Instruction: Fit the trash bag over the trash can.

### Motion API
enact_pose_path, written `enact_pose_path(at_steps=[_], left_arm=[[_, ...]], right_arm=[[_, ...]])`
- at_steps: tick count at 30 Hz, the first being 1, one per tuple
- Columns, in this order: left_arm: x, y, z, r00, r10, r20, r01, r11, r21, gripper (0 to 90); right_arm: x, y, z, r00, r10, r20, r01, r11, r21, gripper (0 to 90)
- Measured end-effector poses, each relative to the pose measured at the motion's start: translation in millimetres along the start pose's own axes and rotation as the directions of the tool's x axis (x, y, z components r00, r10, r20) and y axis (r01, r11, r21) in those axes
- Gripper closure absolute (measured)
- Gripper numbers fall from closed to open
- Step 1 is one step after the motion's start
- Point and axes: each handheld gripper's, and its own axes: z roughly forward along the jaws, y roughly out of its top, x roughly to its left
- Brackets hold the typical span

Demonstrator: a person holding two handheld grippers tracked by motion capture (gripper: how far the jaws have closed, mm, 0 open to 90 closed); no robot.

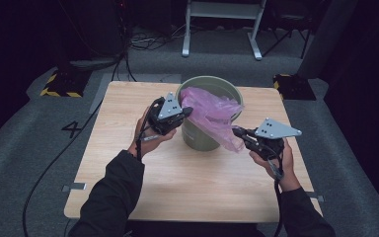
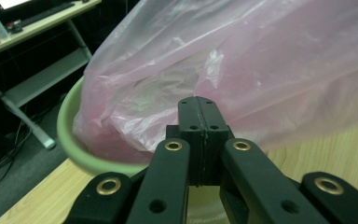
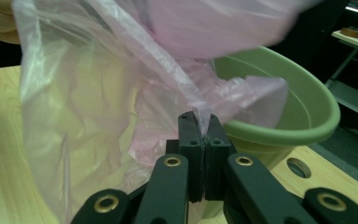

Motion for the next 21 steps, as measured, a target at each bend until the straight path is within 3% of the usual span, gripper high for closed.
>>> enact_pose_path(at_steps=[5,10,12,14,16,19,21], left_arm=[[6.6,-12.5,-8.9,0.9990,-0.043,0.010,0.043,0.9989,-0.018,86.9],[1.7,-13.9,-22.6,0.9960,-0.082,0.034,0.084,0.9948,-0.056,51.5],[-4.4,-12.9,-30.5,0.9934,-0.096,0.062,0.101,0.9923,-0.073,38.1],[-14.8,-12.6,-39.8,0.9942,-0.078,0.075,0.085,0.9911,-0.102,27.9],[-23.4,-12.5,-45.6,0.9937,-0.065,0.091,0.075,0.9912,-0.109,23.2],[-34.3,-12.2,-49.6,0.9923,-0.044,0.116,0.056,0.9922,-0.111,22.2],[-39.9,-13.1,-53.0,0.9861,-0.054,0.157,0.074,0.9898,-0.122,20.1]], right_arm=[[-1.4,-4.3,-1.0,0.9999,0.010,0.004,-0.010,1.000,0.002,89.7],[1.6,-3.6,-2.0,1.0000,0.005,0.000,-0.005,1.000,-0.004,89.7],[3.3,-2.4,-2.9,1.0000,-0.001,-0.002,0.001,1.000,-0.007,89.7],[5.0,-1.3,-3.3,1.0000,-0.004,-0.004,0.004,1.000,-0.007,89.6],[7.0,-0.4,-3.4,0.9999,-0.016,0.000,0.016,1.000,-0.003,88.9],[10.8,0.9,-3.3,0.9989,-0.044,0.015,0.044,0.999,0.007,79.6],[13.6,1.7,-3.3,0.9984,-0.053,0.016,0.053,0.999,0.010,74.2]])
